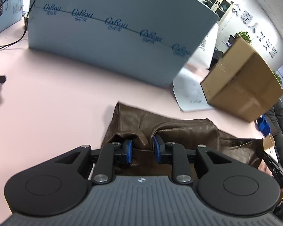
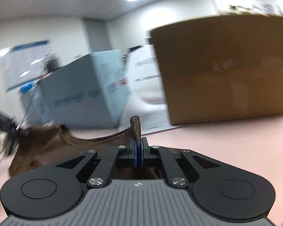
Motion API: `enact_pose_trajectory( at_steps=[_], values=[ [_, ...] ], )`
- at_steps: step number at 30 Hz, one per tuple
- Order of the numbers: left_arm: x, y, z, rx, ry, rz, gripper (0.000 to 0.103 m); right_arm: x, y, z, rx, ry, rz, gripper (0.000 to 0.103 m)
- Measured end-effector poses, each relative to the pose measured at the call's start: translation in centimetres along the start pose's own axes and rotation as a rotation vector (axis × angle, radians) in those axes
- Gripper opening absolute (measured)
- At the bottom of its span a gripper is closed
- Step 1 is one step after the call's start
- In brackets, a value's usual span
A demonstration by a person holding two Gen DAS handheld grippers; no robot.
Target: Fold clothes
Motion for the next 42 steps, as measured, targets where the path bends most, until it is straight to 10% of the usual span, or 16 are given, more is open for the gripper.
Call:
enact_pose_trajectory(
  at_steps=[7,14,17,21,24,28,35,42],
  values=[
    [-0.3,2.1,7.0,0.011,0.217,0.094,0.036,-2.8,-2.9,6.5,0.082,-0.164,0.095,0.004],
    [-1.4,2.9,1.1,-0.384,0.438,0.231,0.058,-3.5,-3.1,7.6,0.078,-0.228,0.108,0.004],
    [-2.8,1.5,-1.0,-0.451,0.401,0.296,0.058,-3.8,-3.3,7.7,0.079,-0.239,0.145,0.005],
    [-6.7,-3.4,0.9,-0.321,0.247,0.468,0.058,-3.7,-3.4,7.5,0.074,-0.269,0.138,0.007],
    [-8.1,-7.8,5.0,-0.170,0.163,0.506,0.058,-2.8,-2.7,5.2,-0.016,-0.270,0.127,0.038],
    [-6.7,-10.8,8.2,-0.117,0.175,0.518,0.058,-0.1,-2.4,-0.4,-0.122,-0.064,0.254,0.083],
    [-4.2,-11.0,9.5,-0.162,0.141,0.453,0.080,1.2,-6.0,-5.1,-0.165,0.115,0.736,0.090],
    [-3.5,-11.2,8.0,-0.254,0.279,0.445,0.084,-0.2,-8.3,-0.9,-0.049,-0.221,0.897,0.080]
  ],
)
Point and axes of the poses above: each gripper's, at about its wrist camera, not at the fingertips, and z roughly the way its jaws point, x to its left, y to its top, the point moved 5 cm from there along z, roughly the way its jaws point, and after that the axes turned 1 degree about -y, right-handed, at the moved point
